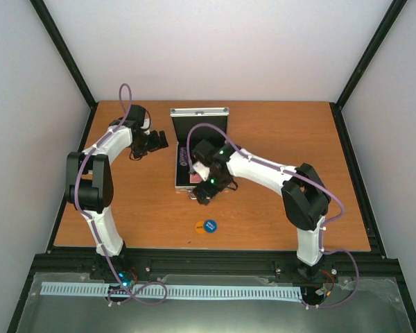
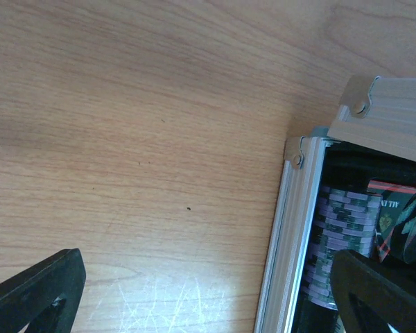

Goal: Pack up texas hold em set

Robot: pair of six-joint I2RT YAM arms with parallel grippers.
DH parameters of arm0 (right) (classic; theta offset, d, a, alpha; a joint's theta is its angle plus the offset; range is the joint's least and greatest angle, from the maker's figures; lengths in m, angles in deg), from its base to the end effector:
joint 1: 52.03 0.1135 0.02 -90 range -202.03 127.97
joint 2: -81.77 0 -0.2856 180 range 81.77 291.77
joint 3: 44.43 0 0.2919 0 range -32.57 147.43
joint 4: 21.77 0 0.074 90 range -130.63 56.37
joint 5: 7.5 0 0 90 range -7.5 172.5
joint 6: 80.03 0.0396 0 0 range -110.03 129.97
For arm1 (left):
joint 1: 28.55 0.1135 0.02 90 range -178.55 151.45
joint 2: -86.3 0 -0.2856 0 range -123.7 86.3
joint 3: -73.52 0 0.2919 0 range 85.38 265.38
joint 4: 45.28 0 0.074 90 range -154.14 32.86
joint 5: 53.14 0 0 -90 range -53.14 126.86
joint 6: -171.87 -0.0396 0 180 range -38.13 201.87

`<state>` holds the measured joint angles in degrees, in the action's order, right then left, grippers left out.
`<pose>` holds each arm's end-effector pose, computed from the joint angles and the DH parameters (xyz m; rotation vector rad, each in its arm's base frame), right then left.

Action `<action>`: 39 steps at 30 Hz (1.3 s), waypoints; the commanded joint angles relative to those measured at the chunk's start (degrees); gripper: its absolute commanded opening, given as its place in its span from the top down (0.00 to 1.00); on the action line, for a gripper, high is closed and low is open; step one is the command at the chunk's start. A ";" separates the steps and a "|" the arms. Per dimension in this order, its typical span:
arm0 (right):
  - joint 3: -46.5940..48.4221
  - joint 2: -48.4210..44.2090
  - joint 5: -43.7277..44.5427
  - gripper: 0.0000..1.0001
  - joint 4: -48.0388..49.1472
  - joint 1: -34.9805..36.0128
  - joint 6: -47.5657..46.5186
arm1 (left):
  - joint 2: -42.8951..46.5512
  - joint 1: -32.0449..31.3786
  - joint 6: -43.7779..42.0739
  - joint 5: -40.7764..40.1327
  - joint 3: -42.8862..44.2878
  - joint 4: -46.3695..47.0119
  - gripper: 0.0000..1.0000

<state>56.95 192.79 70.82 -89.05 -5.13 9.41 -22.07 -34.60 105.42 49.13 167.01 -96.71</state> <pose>0.2919 0.3236 0.2214 -1.2328 2.7174 0.4152 0.4341 -0.0545 0.2064 -0.3589 2.7413 -0.4353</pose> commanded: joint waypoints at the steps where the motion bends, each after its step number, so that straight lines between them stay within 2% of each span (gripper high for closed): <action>1: -6.99 -4.50 6.50 0.03 -1.77 4.25 3.11 | -0.77 0.24 -0.34 0.36 2.80 -0.37 0.00; 7: -13.80 -7.39 8.52 0.04 0.81 9.01 8.41 | -1.03 0.23 -0.25 0.47 2.56 -0.17 0.00; 17: -15.28 -5.69 8.51 0.07 3.32 13.63 10.22 | -1.40 0.15 -0.60 0.28 3.00 -0.67 0.00; 39: -20.08 -2.67 8.61 0.21 7.53 15.42 11.52 | -1.09 0.15 -0.77 -0.29 2.42 -0.81 0.00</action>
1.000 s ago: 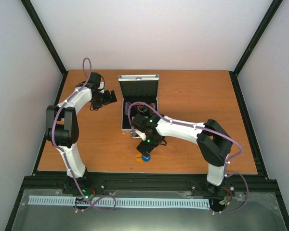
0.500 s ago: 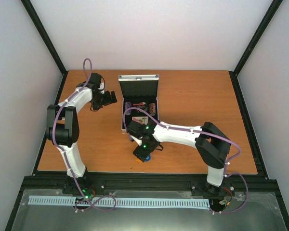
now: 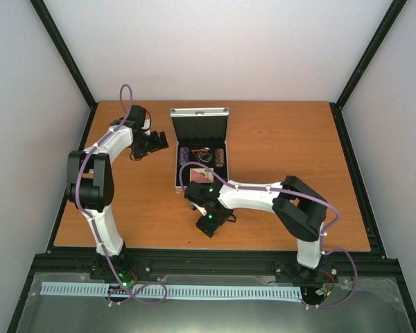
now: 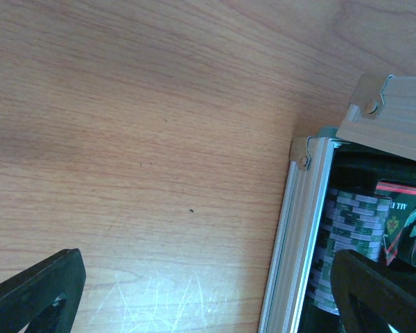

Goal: Pack up texas hold em set

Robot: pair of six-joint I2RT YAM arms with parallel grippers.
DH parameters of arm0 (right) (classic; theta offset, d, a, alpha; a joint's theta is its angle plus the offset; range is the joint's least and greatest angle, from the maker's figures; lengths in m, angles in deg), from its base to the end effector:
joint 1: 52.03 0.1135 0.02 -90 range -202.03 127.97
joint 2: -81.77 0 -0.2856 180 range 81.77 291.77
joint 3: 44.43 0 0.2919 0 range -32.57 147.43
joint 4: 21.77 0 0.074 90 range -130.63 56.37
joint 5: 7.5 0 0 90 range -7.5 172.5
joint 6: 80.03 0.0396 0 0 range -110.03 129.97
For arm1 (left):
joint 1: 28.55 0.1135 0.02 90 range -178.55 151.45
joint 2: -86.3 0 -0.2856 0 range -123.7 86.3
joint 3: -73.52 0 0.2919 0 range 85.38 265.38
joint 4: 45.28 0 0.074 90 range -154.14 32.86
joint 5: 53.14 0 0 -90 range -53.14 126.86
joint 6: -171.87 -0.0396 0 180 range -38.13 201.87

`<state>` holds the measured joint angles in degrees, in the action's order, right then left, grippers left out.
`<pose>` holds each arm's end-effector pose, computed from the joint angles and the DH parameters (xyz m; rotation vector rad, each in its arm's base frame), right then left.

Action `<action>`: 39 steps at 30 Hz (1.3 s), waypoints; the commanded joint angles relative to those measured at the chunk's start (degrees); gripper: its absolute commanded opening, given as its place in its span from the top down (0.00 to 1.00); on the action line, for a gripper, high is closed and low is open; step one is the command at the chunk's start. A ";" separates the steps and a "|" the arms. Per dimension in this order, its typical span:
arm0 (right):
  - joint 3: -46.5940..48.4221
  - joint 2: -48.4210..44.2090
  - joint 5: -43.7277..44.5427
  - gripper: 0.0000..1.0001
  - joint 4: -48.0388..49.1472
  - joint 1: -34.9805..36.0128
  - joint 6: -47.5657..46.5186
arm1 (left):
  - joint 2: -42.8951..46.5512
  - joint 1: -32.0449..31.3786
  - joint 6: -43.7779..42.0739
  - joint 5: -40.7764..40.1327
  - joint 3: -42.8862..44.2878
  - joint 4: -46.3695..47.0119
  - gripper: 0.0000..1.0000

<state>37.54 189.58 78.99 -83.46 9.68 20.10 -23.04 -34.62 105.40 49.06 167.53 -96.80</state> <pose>0.1756 0.3313 0.1448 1.3673 -2.8249 -0.1176 0.4371 -0.0549 0.2022 -0.3609 2.7505 -0.4317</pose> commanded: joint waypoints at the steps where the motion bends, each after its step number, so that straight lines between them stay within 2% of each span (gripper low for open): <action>1: -0.79 0.63 0.29 0.21 2.18 0.60 0.87 | -0.11 0.15 -0.65 -0.29 1.80 -0.71 0.00; 16: 0.39 1.77 1.20 0.36 1.65 0.60 0.34 | 0.22 0.13 -0.75 -0.43 1.77 -0.84 0.00; 24: 0.75 0.52 3.75 0.49 -0.45 0.56 0.30 | 0.33 0.13 -0.42 -0.34 1.26 -0.33 0.00; 29: 3.04 -0.02 6.02 0.50 -3.06 0.60 -0.27 | 0.61 0.14 -0.32 -0.32 1.05 -0.27 0.00; 39: 14.67 -1.38 10.20 0.50 -9.66 -1.95 -2.87 | 1.56 0.18 -0.32 -0.60 0.11 0.32 0.00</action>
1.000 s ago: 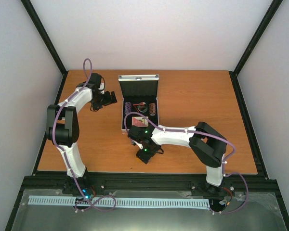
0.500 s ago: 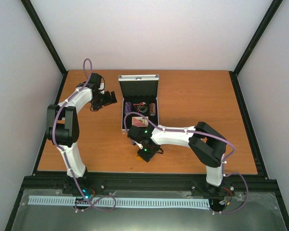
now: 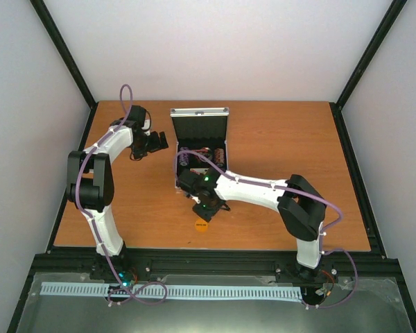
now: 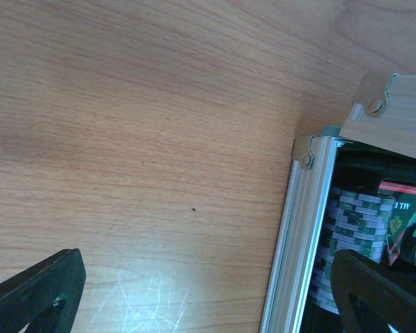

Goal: Pack up texas hold em set

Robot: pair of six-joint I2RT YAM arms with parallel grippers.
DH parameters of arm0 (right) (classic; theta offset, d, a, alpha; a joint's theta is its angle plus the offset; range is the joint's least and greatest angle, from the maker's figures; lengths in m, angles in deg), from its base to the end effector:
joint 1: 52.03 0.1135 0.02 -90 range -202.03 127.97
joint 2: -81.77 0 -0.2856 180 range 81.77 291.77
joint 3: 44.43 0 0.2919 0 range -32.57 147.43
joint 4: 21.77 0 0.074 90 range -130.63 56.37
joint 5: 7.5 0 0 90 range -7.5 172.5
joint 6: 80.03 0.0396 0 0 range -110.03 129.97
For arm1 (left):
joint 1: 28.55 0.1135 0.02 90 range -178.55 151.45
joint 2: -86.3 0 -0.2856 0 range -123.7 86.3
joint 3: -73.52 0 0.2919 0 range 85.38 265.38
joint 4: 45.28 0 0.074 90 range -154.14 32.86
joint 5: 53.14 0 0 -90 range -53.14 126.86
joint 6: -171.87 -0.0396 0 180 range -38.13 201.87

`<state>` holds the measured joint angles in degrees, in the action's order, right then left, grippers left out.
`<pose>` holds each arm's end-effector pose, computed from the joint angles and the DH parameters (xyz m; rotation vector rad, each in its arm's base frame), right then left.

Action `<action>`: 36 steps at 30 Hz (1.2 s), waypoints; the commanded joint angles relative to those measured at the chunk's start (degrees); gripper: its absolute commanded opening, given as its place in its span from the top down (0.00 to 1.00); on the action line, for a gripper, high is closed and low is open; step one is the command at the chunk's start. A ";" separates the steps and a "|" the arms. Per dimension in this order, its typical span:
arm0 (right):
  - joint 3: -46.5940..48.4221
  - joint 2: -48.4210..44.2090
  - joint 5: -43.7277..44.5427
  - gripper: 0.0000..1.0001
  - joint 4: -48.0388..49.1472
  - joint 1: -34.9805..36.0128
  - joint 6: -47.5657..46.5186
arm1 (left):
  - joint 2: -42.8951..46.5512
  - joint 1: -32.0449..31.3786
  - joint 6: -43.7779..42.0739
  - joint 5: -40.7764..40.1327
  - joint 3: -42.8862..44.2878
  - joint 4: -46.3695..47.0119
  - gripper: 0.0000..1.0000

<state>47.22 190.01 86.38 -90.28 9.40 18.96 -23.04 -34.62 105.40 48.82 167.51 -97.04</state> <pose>0.1931 0.3490 0.1883 -1.3360 2.7226 -0.0091 0.4366 -0.0547 0.2019 -0.3634 2.7545 -0.4250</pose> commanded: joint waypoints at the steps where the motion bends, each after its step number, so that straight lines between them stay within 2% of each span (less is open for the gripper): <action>1: 6.45 -1.36 3.12 0.50 -3.04 -2.60 -2.11 | 1.70 0.15 -0.31 -0.30 -0.05 0.66 0.00; 8: 16.91 5.84 3.31 0.51 -2.79 -9.88 -5.55 | 2.37 0.15 -0.73 -0.32 -0.16 0.61 0.00; 21: 34.13 20.82 4.12 0.52 -0.25 -15.79 -7.83 | 2.40 0.15 -0.82 0.67 -0.61 1.04 0.00; 36: 38.91 28.89 1.92 0.53 1.00 -17.52 -7.66 | 1.48 0.18 -0.74 1.11 -0.65 1.22 0.00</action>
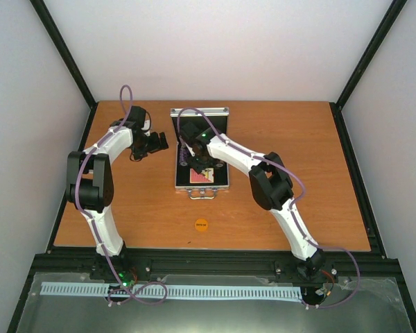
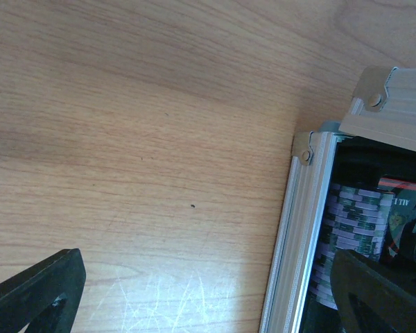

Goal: Pack up texas hold em set

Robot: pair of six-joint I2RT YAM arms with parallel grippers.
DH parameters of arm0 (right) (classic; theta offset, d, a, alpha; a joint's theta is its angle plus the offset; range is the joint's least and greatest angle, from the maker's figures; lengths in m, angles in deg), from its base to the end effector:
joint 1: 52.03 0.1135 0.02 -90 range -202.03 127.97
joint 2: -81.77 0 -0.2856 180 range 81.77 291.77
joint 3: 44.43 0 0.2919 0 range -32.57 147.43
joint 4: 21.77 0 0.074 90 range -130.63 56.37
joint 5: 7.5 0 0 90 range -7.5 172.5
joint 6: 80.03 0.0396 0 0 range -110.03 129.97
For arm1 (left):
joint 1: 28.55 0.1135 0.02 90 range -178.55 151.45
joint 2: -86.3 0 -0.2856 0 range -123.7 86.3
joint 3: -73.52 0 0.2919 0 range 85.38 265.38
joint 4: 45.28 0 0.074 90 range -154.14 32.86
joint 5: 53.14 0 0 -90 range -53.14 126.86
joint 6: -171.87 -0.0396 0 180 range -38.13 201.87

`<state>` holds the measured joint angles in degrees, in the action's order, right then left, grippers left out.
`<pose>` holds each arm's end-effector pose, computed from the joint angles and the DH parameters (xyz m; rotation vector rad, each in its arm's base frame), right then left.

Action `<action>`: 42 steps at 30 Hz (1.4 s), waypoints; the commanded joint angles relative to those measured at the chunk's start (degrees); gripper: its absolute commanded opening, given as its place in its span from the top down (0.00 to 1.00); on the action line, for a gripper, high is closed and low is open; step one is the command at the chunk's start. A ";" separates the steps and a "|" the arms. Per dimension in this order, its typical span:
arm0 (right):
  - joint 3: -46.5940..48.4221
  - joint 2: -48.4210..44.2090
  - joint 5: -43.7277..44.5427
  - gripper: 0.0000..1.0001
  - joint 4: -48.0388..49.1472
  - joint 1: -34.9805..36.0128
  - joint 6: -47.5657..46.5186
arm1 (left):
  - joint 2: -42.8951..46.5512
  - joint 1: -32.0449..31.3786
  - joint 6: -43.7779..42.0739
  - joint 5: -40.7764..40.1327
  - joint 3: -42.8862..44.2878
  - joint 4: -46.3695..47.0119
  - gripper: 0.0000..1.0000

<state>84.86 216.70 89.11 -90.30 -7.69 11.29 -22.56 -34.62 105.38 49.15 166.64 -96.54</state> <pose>0.3916 0.3763 0.1780 -1.0211 2.6531 0.0020 0.4340 -0.0546 0.2008 -0.3608 2.7532 -0.4332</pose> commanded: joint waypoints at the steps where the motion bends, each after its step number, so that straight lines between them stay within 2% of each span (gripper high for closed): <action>1: 1.32 2.50 -0.97 0.52 0.96 -0.54 0.00 | 1.01 0.18 -0.74 0.72 0.22 0.72 0.00; 7: 1.06 2.54 -0.96 0.48 1.01 -0.91 0.12 | 0.51 0.17 -0.81 0.66 0.63 0.50 0.00; 14: 5.05 4.61 0.24 0.48 1.51 -1.89 0.30 | -0.24 0.15 -0.83 0.72 1.58 0.04 0.00; 23: 8.21 7.57 -2.41 0.48 2.62 -2.50 1.71 | -0.72 0.15 -0.83 0.81 1.75 -0.03 0.00; 25: 9.65 7.87 -2.85 0.43 2.82 -2.46 1.71 | -0.90 0.16 -0.83 0.89 1.96 -0.07 0.00; 31: 10.44 6.68 -1.36 0.21 2.43 -2.50 1.36 | -1.26 0.14 -0.90 0.80 2.29 -0.18 0.00; 38: 10.42 2.54 0.45 0.14 0.90 -2.50 1.32 | -1.32 0.16 -0.97 0.72 2.18 -0.18 0.00; 40: 10.26 0.42 0.40 0.01 0.42 -2.50 2.10 | -1.34 0.16 -0.99 0.71 2.20 -0.18 0.00; 42: 9.37 -1.95 -0.26 0.00 0.08 -2.50 3.07 | -1.37 0.12 -1.08 0.59 2.25 -0.29 0.00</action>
<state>93.71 222.01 88.45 -89.27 -9.90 12.93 -23.10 -34.62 105.38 49.15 166.68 -96.60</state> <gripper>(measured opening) 0.986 0.998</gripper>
